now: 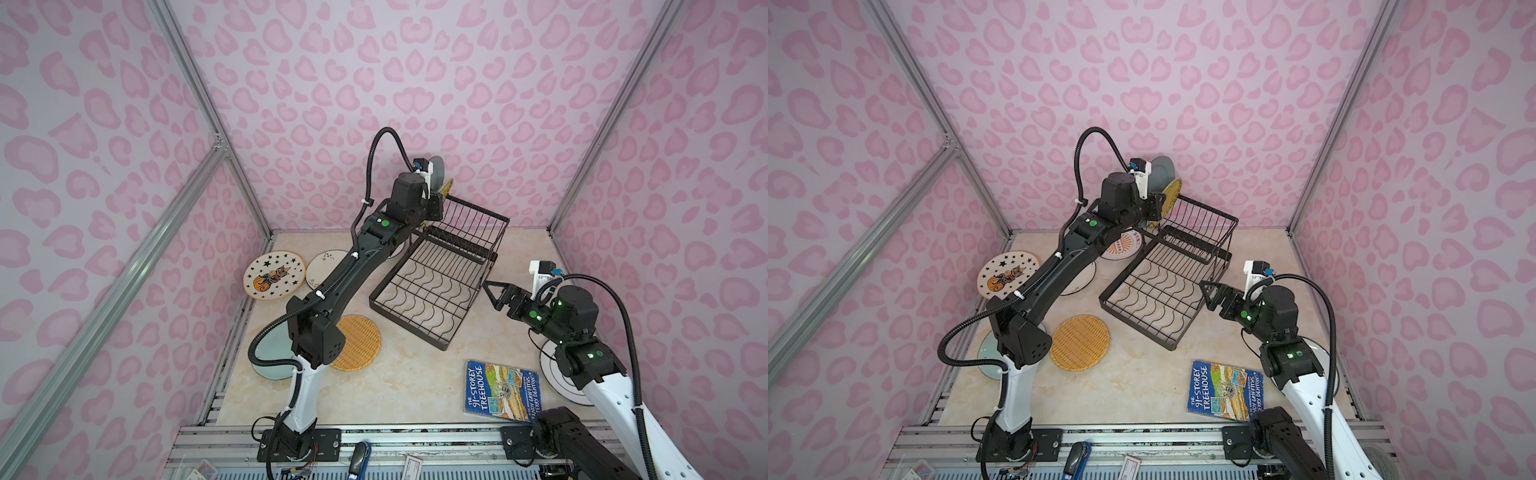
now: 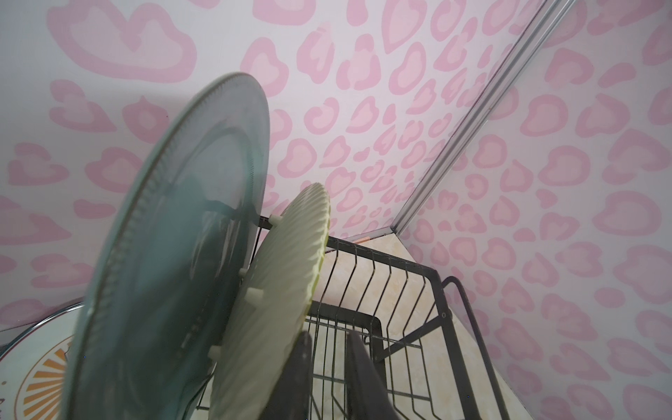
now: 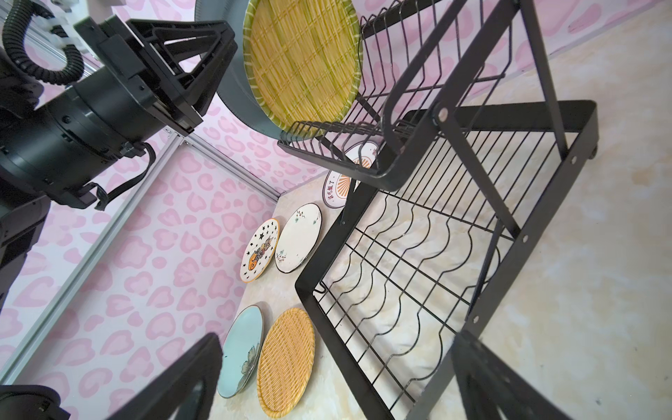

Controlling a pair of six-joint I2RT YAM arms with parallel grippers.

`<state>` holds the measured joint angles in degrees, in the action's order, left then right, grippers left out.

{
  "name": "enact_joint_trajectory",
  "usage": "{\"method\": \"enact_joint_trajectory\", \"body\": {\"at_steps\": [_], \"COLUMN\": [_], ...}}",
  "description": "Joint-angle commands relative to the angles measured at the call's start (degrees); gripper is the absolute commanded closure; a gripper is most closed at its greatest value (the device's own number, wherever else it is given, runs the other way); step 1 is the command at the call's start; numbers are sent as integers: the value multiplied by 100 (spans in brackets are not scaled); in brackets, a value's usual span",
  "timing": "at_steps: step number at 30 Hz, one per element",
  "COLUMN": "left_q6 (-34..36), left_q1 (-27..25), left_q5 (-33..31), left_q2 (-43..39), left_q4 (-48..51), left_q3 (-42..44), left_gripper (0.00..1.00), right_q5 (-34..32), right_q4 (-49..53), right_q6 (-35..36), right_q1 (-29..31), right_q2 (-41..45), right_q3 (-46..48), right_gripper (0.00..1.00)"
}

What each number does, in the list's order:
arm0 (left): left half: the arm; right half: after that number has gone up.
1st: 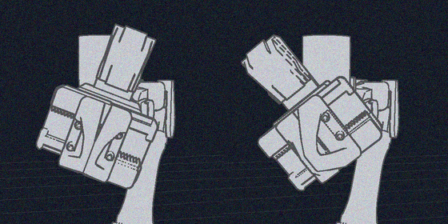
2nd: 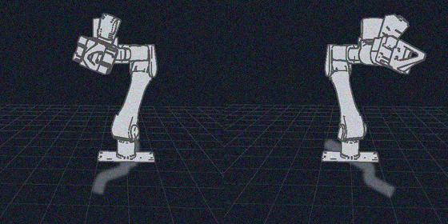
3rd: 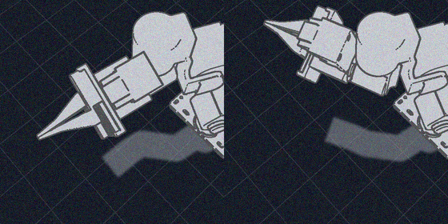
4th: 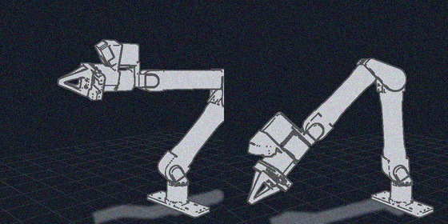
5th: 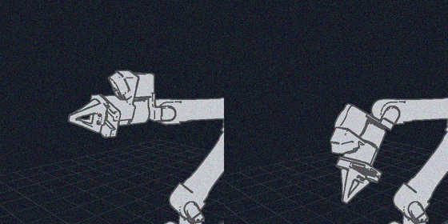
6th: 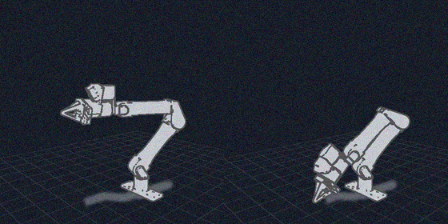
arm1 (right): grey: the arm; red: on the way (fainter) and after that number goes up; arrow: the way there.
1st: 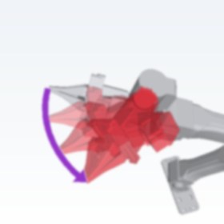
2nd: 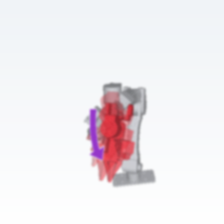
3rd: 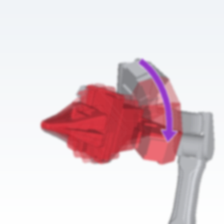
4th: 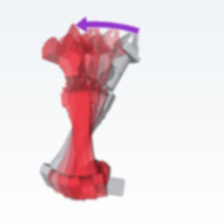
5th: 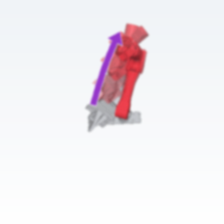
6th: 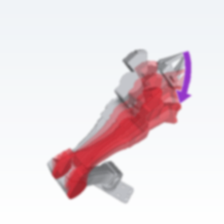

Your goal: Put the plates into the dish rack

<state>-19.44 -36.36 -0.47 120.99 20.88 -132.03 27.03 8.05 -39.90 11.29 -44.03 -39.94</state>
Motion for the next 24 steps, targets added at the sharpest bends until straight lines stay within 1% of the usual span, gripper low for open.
{"method": "enact_joint_trajectory", "body": {"at_steps": [1,3,5,9,12,17,24], "left_q6": [-86,-124,-196,-335,-377,-385,-311], "left_q1": [10,6,11,-11,-11,-8,31], "left_q5": [116,316,592,857,904,800,419], "left_q2": [-461,-535,-520,-432,-260,-27,186], "left_q4": [-222,-285,-293,-388,-359,-343,-320], "left_q3": [199,257,245,327,297,232,153], "left_gripper": [78,81,87,97,97,97,97], "right_q5": [-22,-5,4,-3,4,-20,4], "right_q4": [-128,-157,-181,-210,-181,-79,-24], "right_q6": [-19,-18,-18,-27,-18,42,92], "right_q1": [5,5,5,0,5,-11,-13], "right_q2": [-3,-24,-58,-71,-46,14,42], "right_q3": [70,74,71,79,114,127,114], "right_gripper": [2,2,2,2,2,2,2]}}
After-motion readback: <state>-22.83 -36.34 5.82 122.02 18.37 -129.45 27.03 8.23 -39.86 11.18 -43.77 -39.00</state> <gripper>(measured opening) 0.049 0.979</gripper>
